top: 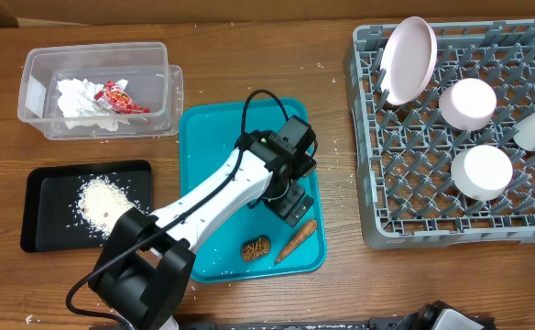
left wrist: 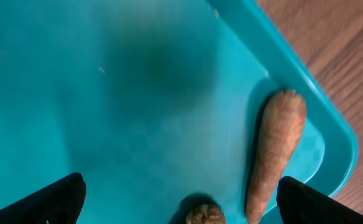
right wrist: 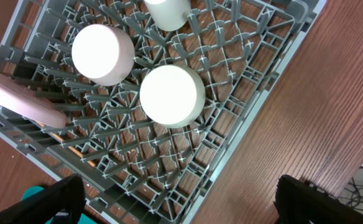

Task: Sort waste into correct bins and load items into the dishwasher
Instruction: 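Reach the left gripper over the teal tray toward the carrot, then lower the left gripper and grasp the orange carrot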

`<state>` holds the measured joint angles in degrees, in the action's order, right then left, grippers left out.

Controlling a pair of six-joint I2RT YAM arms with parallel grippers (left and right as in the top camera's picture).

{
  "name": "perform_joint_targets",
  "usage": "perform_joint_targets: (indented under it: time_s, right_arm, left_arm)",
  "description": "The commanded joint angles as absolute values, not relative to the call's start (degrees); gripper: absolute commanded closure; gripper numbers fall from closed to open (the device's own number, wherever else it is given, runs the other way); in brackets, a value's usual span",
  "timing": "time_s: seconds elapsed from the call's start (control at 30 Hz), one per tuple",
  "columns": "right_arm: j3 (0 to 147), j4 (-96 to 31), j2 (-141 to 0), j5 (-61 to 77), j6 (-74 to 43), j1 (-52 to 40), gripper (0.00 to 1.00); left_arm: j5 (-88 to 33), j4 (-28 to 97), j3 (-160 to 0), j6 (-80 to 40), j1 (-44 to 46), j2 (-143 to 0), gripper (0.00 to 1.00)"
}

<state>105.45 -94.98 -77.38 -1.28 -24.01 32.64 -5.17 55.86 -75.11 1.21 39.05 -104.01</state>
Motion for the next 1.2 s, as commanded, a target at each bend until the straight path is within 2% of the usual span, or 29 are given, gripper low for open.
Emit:
perform_joint_targets:
  time_s: [0.0, 0.27, 0.6, 0.73, 1.17]
  right_arm:
    - [106.5, -94.6, -77.2, -1.0, -24.4, 32.9, 0.00]
    - [106.5, -94.6, -77.2, -1.0, -24.4, 32.9, 0.00]
    - [106.5, -94.6, -77.2, -1.0, -24.4, 32.9, 0.00]
    - [106.5, -94.6, -77.2, -1.0, -24.4, 32.9, 0.00]
    - [106.5, -94.6, -77.2, -1.0, -24.4, 32.9, 0.00]
  left_arm:
    - [-6.4, 55.4, -74.0, 4.4, 40.9, -104.5, 0.00]
    - [1.1, 55.0, -74.0, 4.5, 47.0, -104.5, 0.01]
    - [0.7, 54.4, -73.9, 8.1, 47.3, -104.8, 0.02]
    - [4.0, 51.1, -73.6, 8.6, 47.2, -106.3, 0.01]
    - [-1.5, 53.2, -72.4, 10.5, 47.3, -109.5, 0.02]
